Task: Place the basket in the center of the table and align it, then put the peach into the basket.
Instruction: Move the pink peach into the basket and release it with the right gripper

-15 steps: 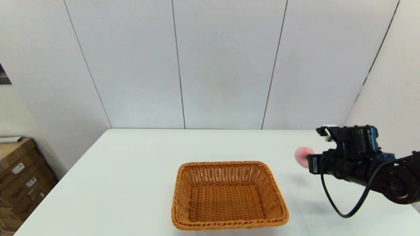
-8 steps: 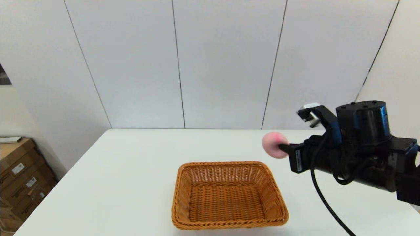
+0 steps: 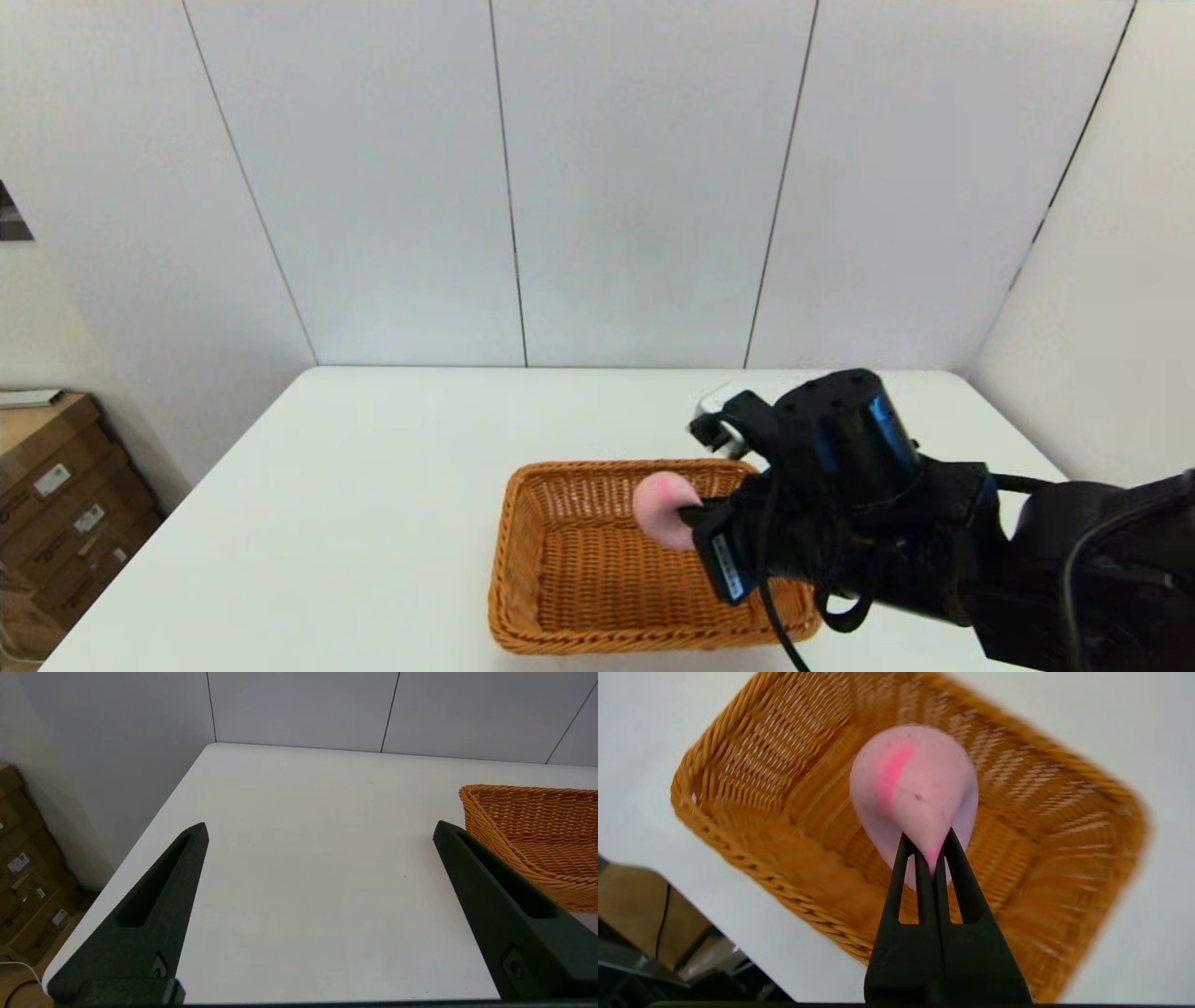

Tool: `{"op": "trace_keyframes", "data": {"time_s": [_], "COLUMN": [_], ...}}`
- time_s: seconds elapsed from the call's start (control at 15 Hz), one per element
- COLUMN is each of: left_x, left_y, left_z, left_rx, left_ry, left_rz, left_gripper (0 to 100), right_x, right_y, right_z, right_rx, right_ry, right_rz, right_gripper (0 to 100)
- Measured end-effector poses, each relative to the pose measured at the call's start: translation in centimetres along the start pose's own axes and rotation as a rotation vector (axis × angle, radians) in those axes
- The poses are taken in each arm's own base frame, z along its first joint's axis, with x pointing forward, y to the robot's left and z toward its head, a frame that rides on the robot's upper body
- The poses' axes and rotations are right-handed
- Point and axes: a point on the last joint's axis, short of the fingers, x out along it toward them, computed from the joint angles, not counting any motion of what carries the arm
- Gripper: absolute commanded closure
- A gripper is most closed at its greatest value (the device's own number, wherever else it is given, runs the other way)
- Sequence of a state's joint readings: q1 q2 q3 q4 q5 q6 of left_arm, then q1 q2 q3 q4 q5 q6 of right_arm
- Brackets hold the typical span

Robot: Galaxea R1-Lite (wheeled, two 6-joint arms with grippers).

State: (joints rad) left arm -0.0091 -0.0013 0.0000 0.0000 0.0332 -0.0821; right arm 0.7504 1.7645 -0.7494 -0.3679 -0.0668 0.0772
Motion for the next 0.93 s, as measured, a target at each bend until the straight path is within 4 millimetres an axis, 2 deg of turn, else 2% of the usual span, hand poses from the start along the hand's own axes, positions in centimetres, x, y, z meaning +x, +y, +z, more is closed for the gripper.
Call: {"op": "trace_keyframes", "data": {"time_s": [0.27,0.33,0.73,0.93], "left_x": [0.0,0.0,0.0,0.0], "left_y": [0.0,0.0,0.0,0.0], "left_z": [0.0,0.0,0.0,0.0], "left_rx": [0.000,0.000,0.000,0.000], "left_ry": [0.000,0.000,0.000,0.000], "left_rz": [0.000,0.000,0.000,0.000], "left_gripper": [0,0,0,0], "right_x": [2.3,2.6,3.7,3.5], "right_y": [1.0,1.1,1.9,1.9], "right_z": [-0.5,-0.6,-0.9,-0.2], "right_rx": [-0.024,-0.027,-0.044,0.005], "right_ry": [0.047,0.055,0.067,0.011], "right_rz": [-0.006,-0.007,-0.045,-0.046], "right_gripper": [100,0,0,0]}}
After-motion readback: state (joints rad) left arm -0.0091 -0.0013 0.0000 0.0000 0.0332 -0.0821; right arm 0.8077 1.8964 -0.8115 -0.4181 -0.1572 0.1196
